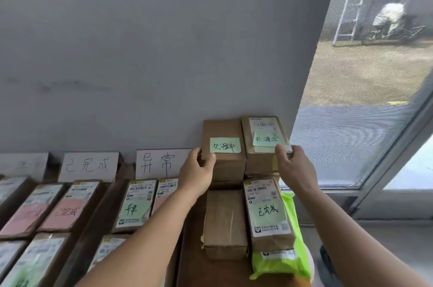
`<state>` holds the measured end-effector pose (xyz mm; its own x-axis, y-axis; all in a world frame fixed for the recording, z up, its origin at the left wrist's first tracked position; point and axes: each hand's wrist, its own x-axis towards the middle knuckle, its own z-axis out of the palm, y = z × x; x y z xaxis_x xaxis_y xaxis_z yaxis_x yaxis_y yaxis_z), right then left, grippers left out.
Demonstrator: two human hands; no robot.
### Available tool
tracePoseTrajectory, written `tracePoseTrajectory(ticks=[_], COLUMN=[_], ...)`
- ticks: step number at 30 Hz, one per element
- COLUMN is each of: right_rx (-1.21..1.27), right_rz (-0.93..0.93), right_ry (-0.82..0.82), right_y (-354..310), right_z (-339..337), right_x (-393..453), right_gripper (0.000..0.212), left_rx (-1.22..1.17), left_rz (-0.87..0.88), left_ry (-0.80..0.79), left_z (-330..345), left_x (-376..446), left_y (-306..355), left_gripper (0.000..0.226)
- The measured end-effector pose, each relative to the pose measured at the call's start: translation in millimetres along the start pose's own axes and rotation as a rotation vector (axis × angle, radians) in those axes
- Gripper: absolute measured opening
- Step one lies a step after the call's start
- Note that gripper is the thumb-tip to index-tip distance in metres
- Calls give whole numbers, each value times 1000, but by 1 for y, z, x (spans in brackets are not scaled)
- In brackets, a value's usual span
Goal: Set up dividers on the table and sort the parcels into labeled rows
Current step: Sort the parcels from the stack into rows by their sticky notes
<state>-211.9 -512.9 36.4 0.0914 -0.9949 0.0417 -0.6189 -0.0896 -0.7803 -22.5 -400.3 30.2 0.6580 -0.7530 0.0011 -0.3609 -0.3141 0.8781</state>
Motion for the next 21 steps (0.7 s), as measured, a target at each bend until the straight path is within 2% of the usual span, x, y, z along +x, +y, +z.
tracePoseTrajectory(ticks=[7,11,16,21], right_rx=[129,169,234,280], right_rz=[-81,-121,-183,-228], right_ry=[38,41,40,5], right_y=[-11,-23,-39,-51], right_z=[-11,-17,-21,-16], right_x=[-22,-40,-69,-108], right_gripper=[39,40,37,33], left_rx=[-151,-237,-362,-553], left_rz=[67,81,95,120], left_ry=[103,156,190,205], left_z=[-20,-37,-64,-99], left_x=[-29,-50,-81,-114], left_y=[12,16,16,12], left_gripper=[48,30,19,30])
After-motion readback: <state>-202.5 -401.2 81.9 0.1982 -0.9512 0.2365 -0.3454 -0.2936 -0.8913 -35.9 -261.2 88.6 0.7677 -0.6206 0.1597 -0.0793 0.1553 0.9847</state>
